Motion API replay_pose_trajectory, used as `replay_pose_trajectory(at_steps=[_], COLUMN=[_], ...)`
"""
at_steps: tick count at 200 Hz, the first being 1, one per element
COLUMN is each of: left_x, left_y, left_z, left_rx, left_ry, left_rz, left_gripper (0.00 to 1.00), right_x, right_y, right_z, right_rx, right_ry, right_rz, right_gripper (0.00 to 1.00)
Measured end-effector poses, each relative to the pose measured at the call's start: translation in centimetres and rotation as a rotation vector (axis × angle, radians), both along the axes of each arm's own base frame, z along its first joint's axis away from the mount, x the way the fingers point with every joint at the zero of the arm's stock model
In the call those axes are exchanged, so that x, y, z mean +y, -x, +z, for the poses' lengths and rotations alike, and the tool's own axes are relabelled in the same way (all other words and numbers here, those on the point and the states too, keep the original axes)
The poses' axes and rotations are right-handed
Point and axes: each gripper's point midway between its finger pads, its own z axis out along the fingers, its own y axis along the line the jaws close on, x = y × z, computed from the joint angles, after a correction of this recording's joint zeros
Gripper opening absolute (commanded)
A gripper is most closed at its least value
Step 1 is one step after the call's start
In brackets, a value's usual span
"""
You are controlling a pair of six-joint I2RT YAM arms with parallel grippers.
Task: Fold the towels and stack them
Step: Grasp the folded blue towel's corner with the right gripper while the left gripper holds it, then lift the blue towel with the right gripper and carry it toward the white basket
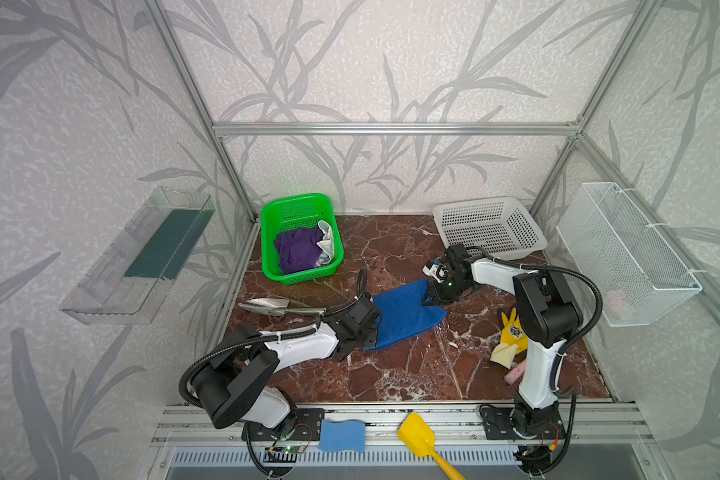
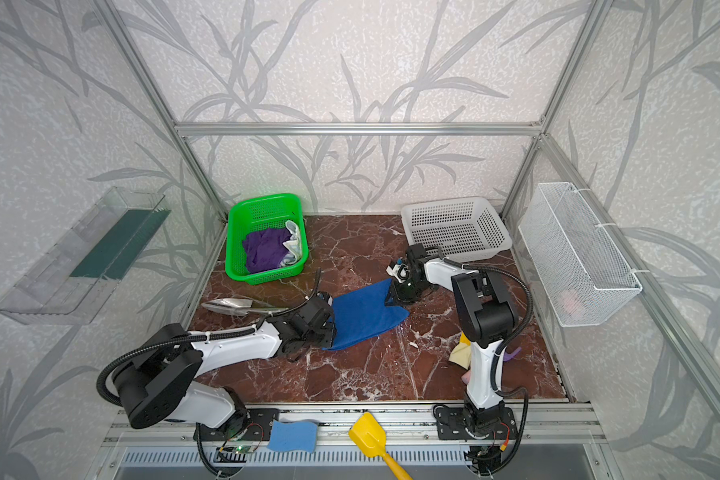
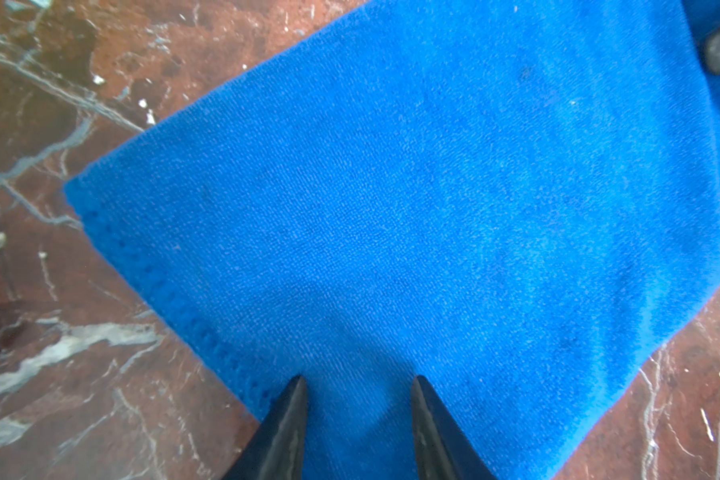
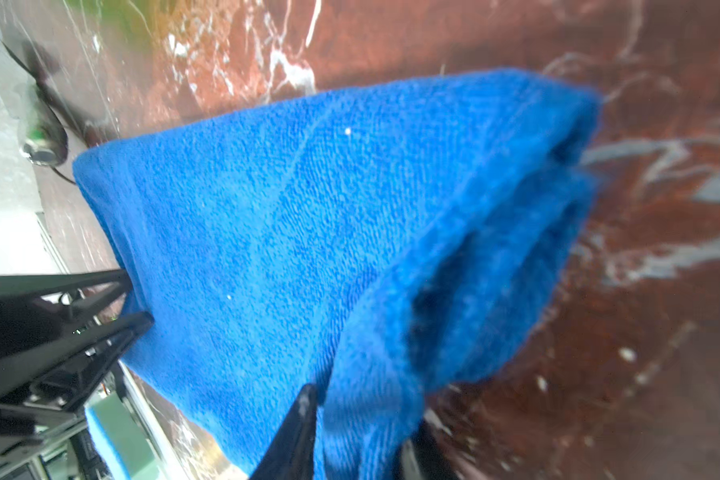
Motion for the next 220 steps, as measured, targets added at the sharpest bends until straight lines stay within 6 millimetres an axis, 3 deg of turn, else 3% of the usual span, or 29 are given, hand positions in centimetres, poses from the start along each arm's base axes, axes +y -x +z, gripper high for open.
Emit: replay_pose_trajectory(at_steps=[20,85,114,125,130,134,176,197,220], left_x=[-0.1,-0.1,0.0,0.1,0.2,0.2,-0.1,0.0,0.2], left_y=[-0.1,-0.2,-0.4,-0.5,-0.6,-0.7,-2.5,-3.1,-3.5], left_z=[0.0,0.1,0.5,0.8,1.0,1.2,4.6,6.0,7.3], left_rx=[-0.002,-0.01,-0.023,-0.037,-0.046,-0.054,-0.168,-0.227,-0.292], left_ry=[0.003,0.005,0.001,-0.004,-0.005,-0.01,-0.003,0.01,0.037], left_rz=[-0.001,-0.005,-0.011,-0.011,-0.009,-0.015,-0.015,-0.005,0.01], left_gripper=[0.43,0.48,0.51,0.54,0.78,0.84,0.84,0.84,0.84], right_x=[0.5,1.1,0.4,0.0,-0.1,-0.2,-0.2,-0.4,-0.8], right_y=[0.0,-0.3,-1.6,-2.5,-3.0,-3.4,-9.3,-11.2,-12.7], right_z=[-0.4,-0.2,0.3,0.9,1.3,1.7,7.2,8.1,7.7], right_rx=[-0.003,-0.028,-0.086,-0.115,-0.13,-0.144,-0.326,-0.364,-0.369], right_ry=[0.013,0.042,0.13,0.168,0.182,0.194,0.276,0.324,0.379], right_rz=[0.013,0.027,0.034,0.032,0.032,0.035,0.039,0.049,0.065], right_gripper=[0.0,0.0,0.0,0.0,0.0,0.0,0.0,0.0,0.0])
